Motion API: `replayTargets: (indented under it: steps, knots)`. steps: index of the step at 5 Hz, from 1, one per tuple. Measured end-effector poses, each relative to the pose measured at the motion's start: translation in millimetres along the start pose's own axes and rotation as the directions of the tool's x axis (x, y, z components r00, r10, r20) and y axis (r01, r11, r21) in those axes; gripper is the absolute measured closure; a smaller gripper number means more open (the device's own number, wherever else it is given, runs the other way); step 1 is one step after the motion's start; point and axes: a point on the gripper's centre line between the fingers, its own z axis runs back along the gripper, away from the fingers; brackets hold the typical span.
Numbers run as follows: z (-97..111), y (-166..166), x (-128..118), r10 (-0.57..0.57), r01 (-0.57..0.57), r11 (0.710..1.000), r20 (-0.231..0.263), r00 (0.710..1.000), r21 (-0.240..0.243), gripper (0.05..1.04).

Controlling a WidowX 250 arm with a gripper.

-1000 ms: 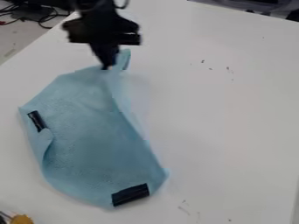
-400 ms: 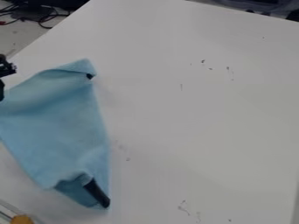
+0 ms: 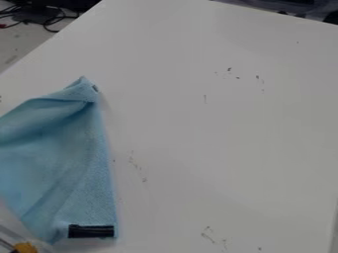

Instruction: Fold the cloth from top rightto bottom left

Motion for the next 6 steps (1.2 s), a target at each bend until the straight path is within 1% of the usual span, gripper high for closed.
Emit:
replayTargets:
  steps: [1, 2, 3, 4, 5, 6]
  knots:
    - [-4.9, -9.5, -1.9, -0.071, 0.072, 0.997, -0.023, 0.997, 0.020, 0.609]
    - [1.1, -21.3, 0.8, -0.211, 0.214, 0.975, -0.049, 0.976, 0.063, 0.307]
    - [13.5, -42.3, 7.3, -0.375, 0.380, 0.920, -0.062, 0.925, 0.099, 0.089]
    - [13.0, -55.1, 3.7, -0.459, 0.467, 0.880, -0.096, 0.883, 0.086, 0.080]
    - [9.9, -61.5, -0.4, -0.511, 0.522, 0.850, -0.130, 0.850, 0.073, 0.083]
    - [-6.7, -59.0, -19.0, -0.539, 0.562, 0.827, -0.268, 0.798, 0.008, 0.083]
